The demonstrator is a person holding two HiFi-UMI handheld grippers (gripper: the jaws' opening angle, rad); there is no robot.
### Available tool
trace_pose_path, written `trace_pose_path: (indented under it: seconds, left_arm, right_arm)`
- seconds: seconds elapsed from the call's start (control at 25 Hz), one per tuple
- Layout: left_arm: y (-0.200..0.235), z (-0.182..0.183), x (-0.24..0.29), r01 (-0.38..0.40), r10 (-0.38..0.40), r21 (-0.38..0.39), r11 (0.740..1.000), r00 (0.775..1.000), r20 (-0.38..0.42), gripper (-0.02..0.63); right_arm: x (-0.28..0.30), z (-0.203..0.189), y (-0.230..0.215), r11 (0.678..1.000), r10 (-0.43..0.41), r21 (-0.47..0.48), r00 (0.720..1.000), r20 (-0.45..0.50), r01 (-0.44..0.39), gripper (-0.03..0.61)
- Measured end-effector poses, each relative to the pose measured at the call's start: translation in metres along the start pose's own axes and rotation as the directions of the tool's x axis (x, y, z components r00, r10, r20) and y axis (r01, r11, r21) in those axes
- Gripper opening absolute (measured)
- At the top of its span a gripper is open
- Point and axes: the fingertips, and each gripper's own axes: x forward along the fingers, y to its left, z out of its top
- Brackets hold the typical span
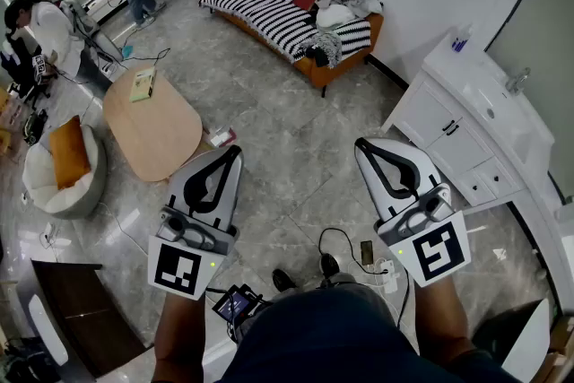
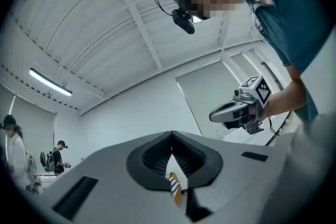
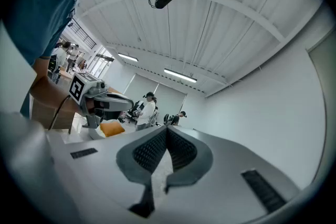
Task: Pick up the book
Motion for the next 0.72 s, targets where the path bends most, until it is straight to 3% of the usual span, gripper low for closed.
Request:
trace_pose_path:
  seconds: [0.72]
  left_arm:
    - [0.011, -0.02, 0.0, 0.01, -0.011, -0.045, 0.999, 1.0, -0.011, 0.005]
  right_arm:
    - [0.015, -0.011, 0.008, 0.998, -0.026, 0.063, 0.999, -0.025, 0.027, 0.012]
